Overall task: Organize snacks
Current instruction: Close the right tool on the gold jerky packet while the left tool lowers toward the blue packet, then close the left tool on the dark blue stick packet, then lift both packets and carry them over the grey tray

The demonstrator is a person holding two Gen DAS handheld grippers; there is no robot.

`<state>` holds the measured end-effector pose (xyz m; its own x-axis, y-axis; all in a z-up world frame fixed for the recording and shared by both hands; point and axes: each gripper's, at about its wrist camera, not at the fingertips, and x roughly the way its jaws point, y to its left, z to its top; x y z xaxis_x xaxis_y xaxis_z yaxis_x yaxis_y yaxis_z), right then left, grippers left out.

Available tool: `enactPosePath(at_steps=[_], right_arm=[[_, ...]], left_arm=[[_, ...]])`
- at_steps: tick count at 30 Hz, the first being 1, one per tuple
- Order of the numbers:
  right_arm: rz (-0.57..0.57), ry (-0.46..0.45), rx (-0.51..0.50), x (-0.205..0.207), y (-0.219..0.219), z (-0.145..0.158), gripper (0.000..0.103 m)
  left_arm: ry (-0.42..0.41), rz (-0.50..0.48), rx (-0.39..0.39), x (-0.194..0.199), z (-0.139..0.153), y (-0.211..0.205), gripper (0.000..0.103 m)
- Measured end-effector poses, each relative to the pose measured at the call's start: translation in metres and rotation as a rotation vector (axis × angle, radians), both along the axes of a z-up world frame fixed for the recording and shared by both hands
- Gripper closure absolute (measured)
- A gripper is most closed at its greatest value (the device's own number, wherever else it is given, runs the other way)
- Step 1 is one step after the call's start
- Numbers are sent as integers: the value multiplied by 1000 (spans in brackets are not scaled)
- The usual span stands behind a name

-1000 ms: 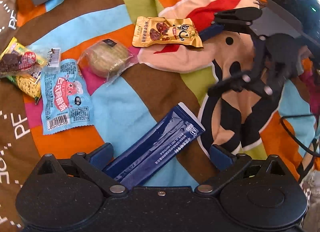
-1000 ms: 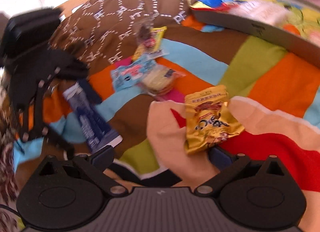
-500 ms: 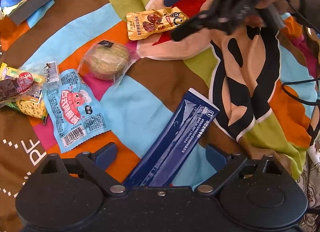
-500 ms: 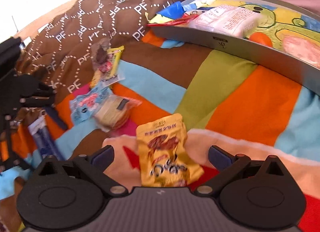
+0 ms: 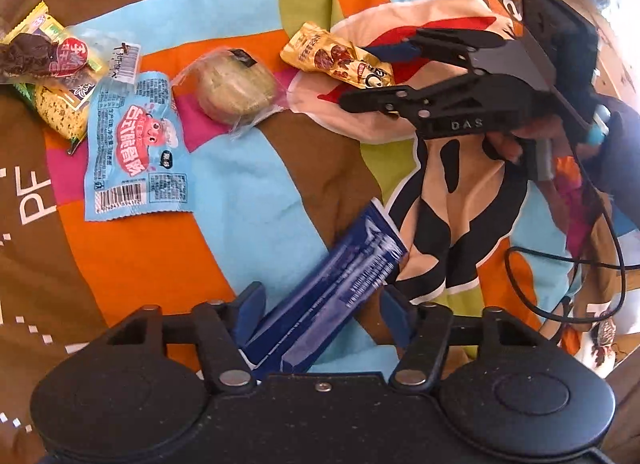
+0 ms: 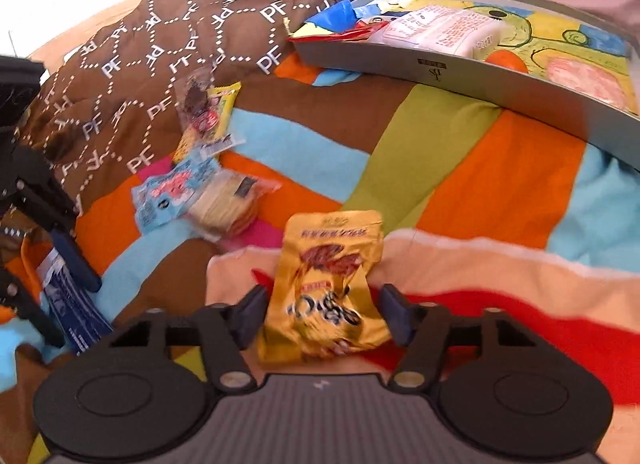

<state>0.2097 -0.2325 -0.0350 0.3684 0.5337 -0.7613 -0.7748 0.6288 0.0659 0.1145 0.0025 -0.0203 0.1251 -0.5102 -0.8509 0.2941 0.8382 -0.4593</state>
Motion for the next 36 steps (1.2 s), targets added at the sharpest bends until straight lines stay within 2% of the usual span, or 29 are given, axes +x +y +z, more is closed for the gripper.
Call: enactPosePath(at_steps=[4,9,12,16,18,21,24,27,31,33,36], right_arm=[[16,5,-3,-20,-8,2,40],[58,55,-8,-47,-19,7,40],[96,61,-27,-63,-24,7,40],[108,47,-46,-74,-28,4,40],[104,49,-44,-75,-29,3,40],[97,52,-44,-73,-27,3,40],[98,38,-46,-76,-28,2,38],[103,3,-56,-78,-27,1,39],[115,-70,-92,-82,-21,-1,39],[121,-78,-98,-82,-17,-2,37],[108,-70,-89,-80,-13,-3,33]], left_arm=[[1,-31,9,-1,0,-11,42],[-65,-193,111,-5,3,-39,35],[-104,-285,181,-7,0,-53,35],[-166,-342,265,-10,-2,-67,42],[-177,-332,276,-8,-1,-69,50],[-161,-274,261,0,-1,-70,57],[-129,-169,214,7,0,-57,60],[-115,-23,167,6,-2,-49,62],[-117,216,133,-1,2,-30,62],[-116,301,124,-6,2,-28,62],[-111,336,146,-8,-4,-35,60]])
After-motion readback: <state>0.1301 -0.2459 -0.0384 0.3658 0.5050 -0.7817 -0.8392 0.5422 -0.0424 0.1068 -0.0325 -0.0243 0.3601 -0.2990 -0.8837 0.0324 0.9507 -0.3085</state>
